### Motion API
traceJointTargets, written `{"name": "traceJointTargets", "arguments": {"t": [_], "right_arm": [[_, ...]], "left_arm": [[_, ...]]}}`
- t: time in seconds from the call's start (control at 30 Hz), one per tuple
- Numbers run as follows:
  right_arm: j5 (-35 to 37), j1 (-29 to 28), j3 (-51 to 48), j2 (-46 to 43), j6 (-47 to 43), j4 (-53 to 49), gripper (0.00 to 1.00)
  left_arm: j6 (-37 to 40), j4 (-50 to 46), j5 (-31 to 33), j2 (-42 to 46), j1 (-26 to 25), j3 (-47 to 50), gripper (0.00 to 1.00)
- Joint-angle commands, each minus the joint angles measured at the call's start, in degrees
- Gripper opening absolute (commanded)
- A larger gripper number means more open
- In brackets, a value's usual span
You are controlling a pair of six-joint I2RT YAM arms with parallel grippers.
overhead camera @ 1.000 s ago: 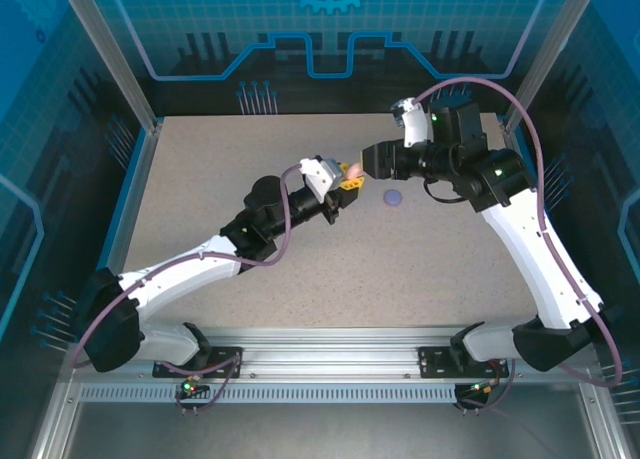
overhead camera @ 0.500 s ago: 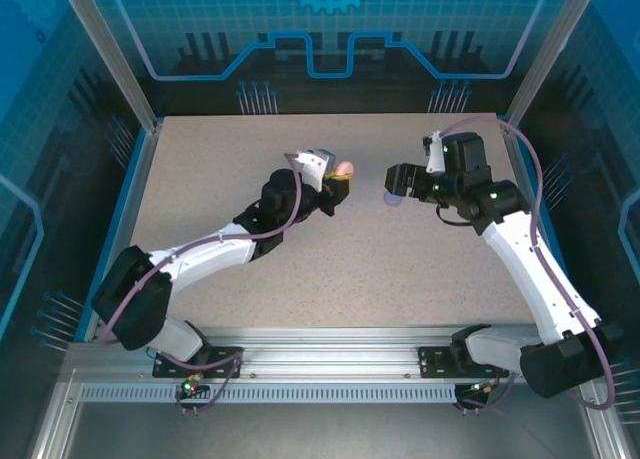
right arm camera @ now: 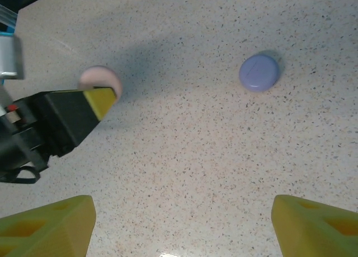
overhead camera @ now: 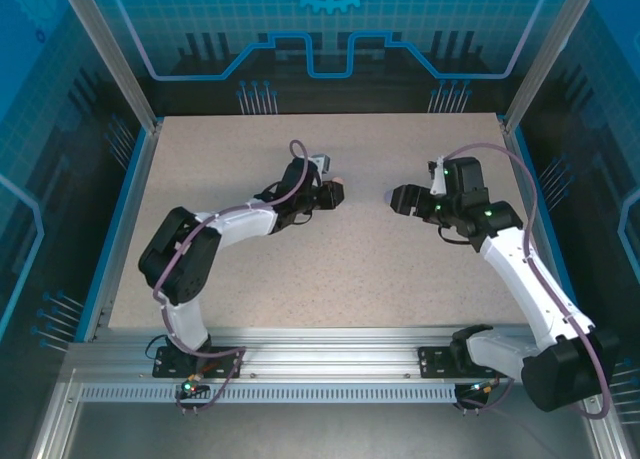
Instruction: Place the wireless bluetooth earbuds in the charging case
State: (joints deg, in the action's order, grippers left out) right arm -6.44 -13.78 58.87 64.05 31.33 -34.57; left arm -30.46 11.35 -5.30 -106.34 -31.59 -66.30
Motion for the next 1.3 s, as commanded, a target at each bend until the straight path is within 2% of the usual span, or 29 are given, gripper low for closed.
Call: {"name": "traceJointTargets", "arguments": {"t": [0.0,0.47,0.57,0.67,0.87,1.07,1.27], "right_arm": [[-0.68,1.39,-1.3,-1.69,0.66,1.27,0.84],[-1.56,2.09,-2.37,-1.74,1.14,1.34,0.84],[-1.54,2.14,-2.28,-1.82,1.19,1.15,0.84],[-2.09,2.12,-2.18,-2.04,1.36,0.84,0.84],[-2.16,2.14,-1.6,-3.14,1.45,0.2,0.84],[-2.5,2.26,-0.39,-3.11,1.65,0.03,0.84],[-2.57,2.21,0.83,-3.48,1.42,-0.85,0.85]], "left_arm": [[-4.12,-5.36,-3.78,-3.53,0.34,-4.84,0.0],[-12.63,-8.61,-10.14,-16.59,0.41,-14.77,0.0],[-12.79,-11.23,-11.59,-19.25,0.39,-18.06,0.07],[-12.46,-13.69,-12.54,-21.25,0.44,-20.73,0.18],[-11.87,-16.42,-12.32,-21.36,0.98,-21.63,0.37],[-11.09,-18.87,-11.94,-20.17,2.49,-20.82,0.46],[-8.54,-20.67,-9.86,-15.82,5.06,-17.81,0.59]]}}
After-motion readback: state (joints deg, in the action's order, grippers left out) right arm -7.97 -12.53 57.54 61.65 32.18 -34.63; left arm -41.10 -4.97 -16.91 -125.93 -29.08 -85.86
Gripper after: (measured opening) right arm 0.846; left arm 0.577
